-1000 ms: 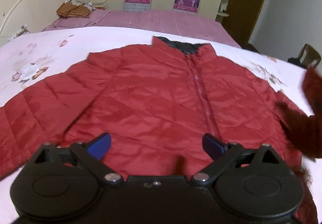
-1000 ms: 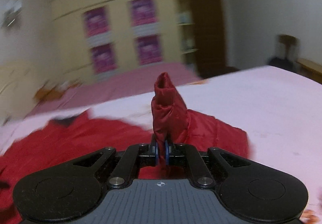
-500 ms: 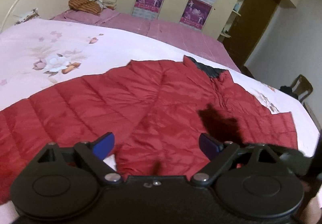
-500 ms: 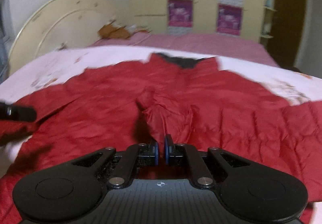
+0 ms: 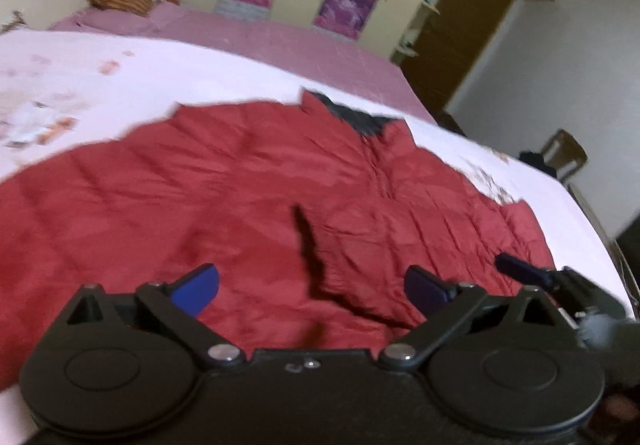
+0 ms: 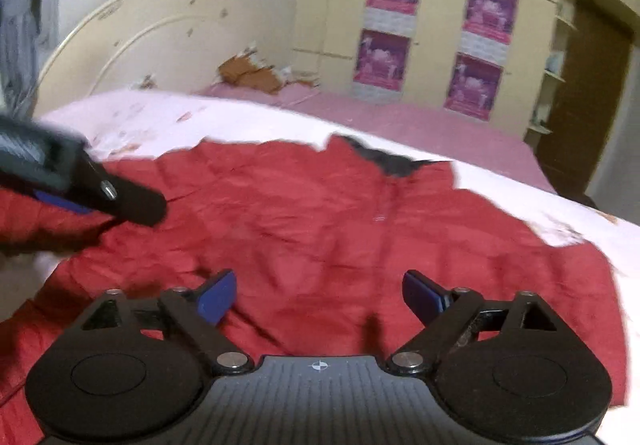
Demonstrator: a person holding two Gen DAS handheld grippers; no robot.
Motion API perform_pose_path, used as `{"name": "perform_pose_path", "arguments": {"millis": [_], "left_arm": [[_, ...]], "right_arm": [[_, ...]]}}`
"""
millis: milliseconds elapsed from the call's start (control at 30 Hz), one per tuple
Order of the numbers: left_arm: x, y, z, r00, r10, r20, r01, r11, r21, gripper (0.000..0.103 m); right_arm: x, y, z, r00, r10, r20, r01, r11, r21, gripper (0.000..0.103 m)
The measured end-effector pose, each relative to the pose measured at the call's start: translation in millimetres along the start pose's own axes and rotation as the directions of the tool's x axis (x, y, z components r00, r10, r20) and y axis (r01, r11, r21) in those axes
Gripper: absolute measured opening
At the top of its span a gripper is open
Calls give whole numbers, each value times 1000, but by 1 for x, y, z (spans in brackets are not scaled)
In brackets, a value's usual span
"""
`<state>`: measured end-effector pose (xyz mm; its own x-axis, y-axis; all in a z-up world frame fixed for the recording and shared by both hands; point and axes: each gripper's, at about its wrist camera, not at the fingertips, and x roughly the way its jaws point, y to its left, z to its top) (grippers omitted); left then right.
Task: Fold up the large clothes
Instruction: 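Carry the held sleeve with the right gripper across the jacket body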
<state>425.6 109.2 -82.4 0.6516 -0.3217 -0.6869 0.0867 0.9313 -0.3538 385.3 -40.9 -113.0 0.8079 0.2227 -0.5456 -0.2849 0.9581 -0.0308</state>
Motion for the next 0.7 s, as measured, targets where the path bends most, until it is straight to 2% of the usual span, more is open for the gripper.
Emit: {"name": "perform_pose_path", "arguments": {"millis": [67, 133, 200, 267, 300, 333, 400, 467, 500, 567, 633, 667, 700], "left_arm": [[21, -7, 1, 999, 14, -37, -14, 1000, 16, 89], [39, -12, 3, 997, 29, -68, -27, 999, 34, 76], [53, -17, 2, 996, 29, -83, -25, 998, 57, 71], [65, -24, 2, 995, 33, -91, -24, 995, 98, 50], [69, -28, 1, 996, 38, -87, -27, 992, 127, 26], [69, -31, 2, 997, 45, -69, -35, 989, 142, 17], [50, -31, 7, 999, 34, 21, -36, 991, 129, 16], [25, -29, 11, 989, 83, 119, -99, 986, 135, 16], [18, -24, 12, 984, 111, 139, -130, 983, 129, 16], [24, -13, 10, 982, 161, 103, -174, 975, 135, 16], [33, -8, 6, 985, 161, 65, -168, 979, 115, 16], [35, -8, 4, 985, 164, 62, -170, 979, 114, 16], [38, -10, 2, 984, 169, 61, -175, 978, 117, 16]], "right_arm": [[-7, -27, 1, 998, -54, -21, 55, 996, 65, 44], [-13, -56, -1, 995, -95, -27, 98, 985, 142, 28], [-21, -82, -2, 990, -140, -22, 142, 969, 204, 26], [-27, -105, -5, 983, -181, -27, 182, 951, 250, 24], [-31, -116, -6, 981, -191, -31, 192, 943, 271, 23], [-40, -125, -9, 979, -200, -35, 202, 937, 285, 21], [-46, -139, -12, 974, -223, -39, 224, 927, 300, 21], [-53, -152, -15, 970, -239, -32, 237, 921, 310, 20], [-58, -157, -18, 969, -246, -29, 243, 918, 314, 20], [-62, -167, -22, 967, -252, -35, 250, 912, 324, 20], [-58, -173, -27, 968, -245, -55, 249, 912, 327, 18], [-53, -175, -29, 969, -238, -67, 247, 912, 327, 5], [-52, -177, -30, 971, -230, -72, 241, 914, 327, 2]]}}
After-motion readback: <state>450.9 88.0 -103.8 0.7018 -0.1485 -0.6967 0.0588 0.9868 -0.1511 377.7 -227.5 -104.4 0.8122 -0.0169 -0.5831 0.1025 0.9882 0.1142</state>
